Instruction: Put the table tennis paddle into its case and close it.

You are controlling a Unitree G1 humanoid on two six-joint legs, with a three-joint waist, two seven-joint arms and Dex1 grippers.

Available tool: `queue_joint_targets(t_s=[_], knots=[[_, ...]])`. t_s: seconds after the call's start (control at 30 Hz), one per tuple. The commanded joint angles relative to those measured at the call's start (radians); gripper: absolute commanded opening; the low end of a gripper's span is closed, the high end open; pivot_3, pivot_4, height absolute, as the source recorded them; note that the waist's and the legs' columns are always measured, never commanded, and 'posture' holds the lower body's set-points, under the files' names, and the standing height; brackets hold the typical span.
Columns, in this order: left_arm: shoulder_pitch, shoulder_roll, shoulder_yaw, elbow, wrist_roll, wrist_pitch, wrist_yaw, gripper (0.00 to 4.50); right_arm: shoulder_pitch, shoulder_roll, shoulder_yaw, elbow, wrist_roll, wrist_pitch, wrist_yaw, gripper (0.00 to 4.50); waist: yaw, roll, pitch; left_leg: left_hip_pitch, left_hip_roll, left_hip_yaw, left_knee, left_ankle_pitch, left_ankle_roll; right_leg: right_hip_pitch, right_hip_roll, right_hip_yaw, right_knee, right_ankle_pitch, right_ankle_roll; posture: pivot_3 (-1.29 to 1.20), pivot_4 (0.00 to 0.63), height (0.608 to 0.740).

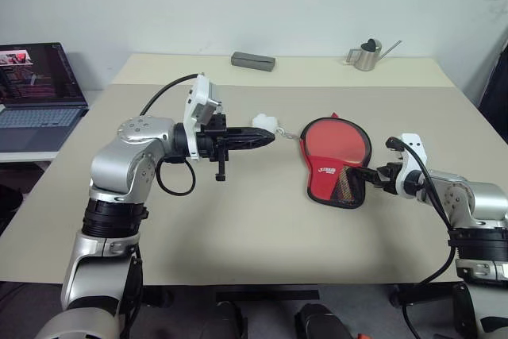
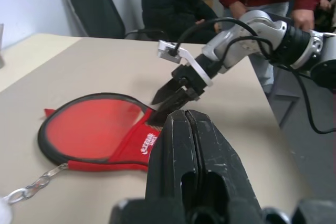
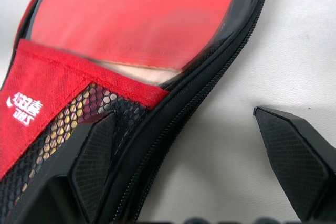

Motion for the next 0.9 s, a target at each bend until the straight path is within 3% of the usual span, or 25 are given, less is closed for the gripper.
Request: queue_joint_targets(t_s=[0.03, 0.53, 0.9], knots=[[-0.031, 0.021, -0.001, -0.006, -0.016, -0.015, -0.016, 0.00, -0.022, 0.027, -0.028, 0.022, 0.018, 0.018, -0.004, 4.48, -0.002, 0.000, 0.000, 0.000, 0.000, 0.000, 0.000, 0.000, 0.000, 0.000, 0.000, 0.000, 0.000, 0.000, 0.000, 0.00, 0.150, 0.740], [-0.002, 0.046, -0.015, -0.016, -0.022, -0.016, -0.055, 0.00, -0.071, 0.099, -0.018, 0.003, 0.055, 0.089, 0.038, 4.48, -0.028, 0.000, 0.000, 0.000, 0.000, 0.000, -0.002, 0.000, 0.000, -0.001, 0.001, 0.001, 0.000, 0.000, 0.000, 0.00, 0.150, 0.740], [-0.007, 0.114, -0.116, 0.039, 0.096, -0.108, -0.099, 0.00, -0.086, 0.099, -0.006, 0.045, 0.029, 0.067, 0.029, 4.48, -0.027, 0.000, 0.000, 0.000, 0.000, 0.000, -0.002, 0.000, 0.000, -0.001, 0.000, 0.002, -0.001, 0.000, 0.000, 0.00, 0.150, 0.740]])
